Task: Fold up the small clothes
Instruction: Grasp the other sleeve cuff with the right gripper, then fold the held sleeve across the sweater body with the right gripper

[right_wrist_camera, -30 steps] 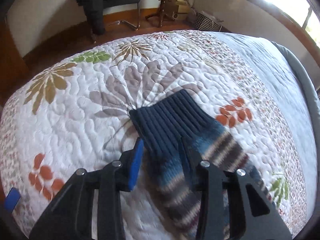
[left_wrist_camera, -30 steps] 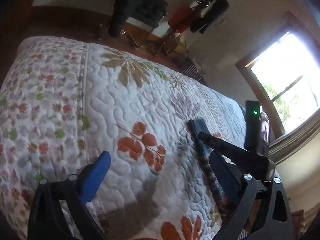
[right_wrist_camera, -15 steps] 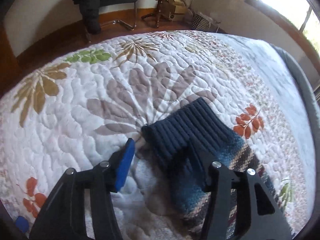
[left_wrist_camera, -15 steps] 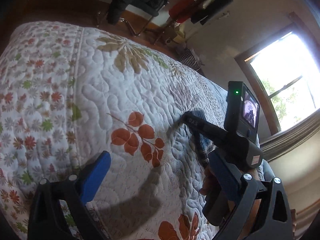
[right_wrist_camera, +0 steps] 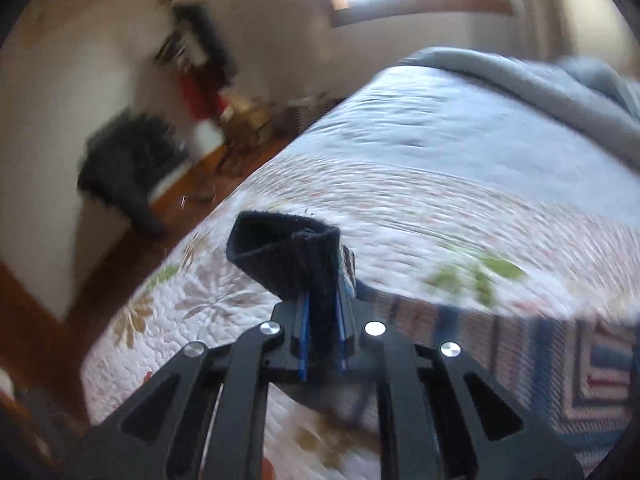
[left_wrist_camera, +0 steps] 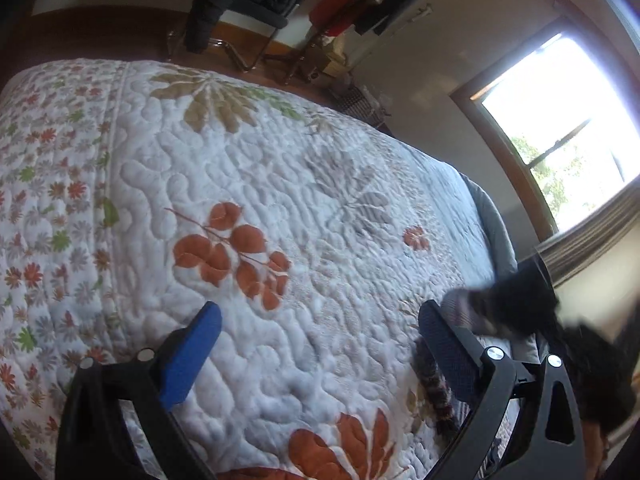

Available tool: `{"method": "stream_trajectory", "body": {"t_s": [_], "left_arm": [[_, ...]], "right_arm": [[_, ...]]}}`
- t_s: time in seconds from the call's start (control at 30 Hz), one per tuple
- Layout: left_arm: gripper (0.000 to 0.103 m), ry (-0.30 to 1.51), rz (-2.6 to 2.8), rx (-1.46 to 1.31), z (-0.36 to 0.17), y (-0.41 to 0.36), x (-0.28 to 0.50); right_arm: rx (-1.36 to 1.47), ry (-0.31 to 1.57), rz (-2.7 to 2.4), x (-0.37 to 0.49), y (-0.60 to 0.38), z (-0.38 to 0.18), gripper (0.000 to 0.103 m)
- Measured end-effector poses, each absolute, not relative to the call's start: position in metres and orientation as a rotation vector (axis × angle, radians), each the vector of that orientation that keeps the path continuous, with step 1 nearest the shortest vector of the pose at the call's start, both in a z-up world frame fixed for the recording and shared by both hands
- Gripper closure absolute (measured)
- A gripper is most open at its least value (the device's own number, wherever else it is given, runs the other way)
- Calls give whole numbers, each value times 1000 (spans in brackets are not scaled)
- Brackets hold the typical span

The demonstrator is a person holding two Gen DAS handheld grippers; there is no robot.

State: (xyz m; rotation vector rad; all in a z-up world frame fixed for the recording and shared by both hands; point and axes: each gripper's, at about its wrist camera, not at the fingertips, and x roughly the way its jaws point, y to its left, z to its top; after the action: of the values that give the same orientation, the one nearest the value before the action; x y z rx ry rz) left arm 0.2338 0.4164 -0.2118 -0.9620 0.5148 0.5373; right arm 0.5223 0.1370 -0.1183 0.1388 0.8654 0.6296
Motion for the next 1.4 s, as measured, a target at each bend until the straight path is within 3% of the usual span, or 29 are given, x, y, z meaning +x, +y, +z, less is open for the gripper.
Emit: {"method": "stream_trajectory", "body": {"t_s": [0.2, 0.33, 0.43, 0.47, 0.57, 0.63, 0.7, 0.83, 1.23, 1.4], "left_arm": [[4, 499, 374, -809, -181, 362, 263], [4, 495, 247, -725, -163, 315, 284], [4, 539, 118, -684, -164, 277, 314], [4, 567, 77, -673, -166, 265, 323], [4, 640, -52, -653, -177, 226, 346], [4, 678, -148, -722, -186, 214, 358], [4, 706, -193, -776, -193, 202, 368], [4, 694, -335, -799, -198, 183, 374], [4, 697, -406, -828, -209, 170, 376], [4, 700, -395, -834, -212, 170, 376]], "right_arm": [[448, 974, 404, 513, -62, -157, 93], [564, 1061, 354, 506, -126, -201, 90], [606, 1119, 363, 501, -148, -227, 73], [614, 1133, 355, 499, -154, -231, 60], [629, 1155, 392, 494, -173, -231, 54], [666, 1152, 420, 497, -188, -228, 42], [736, 1179, 479, 510, -199, -232, 39], [816, 1319, 607, 530, -195, -255, 40], [981, 1385, 765, 551, -192, -271, 42], [1016, 1294, 802, 551, -203, -264, 70]]}}
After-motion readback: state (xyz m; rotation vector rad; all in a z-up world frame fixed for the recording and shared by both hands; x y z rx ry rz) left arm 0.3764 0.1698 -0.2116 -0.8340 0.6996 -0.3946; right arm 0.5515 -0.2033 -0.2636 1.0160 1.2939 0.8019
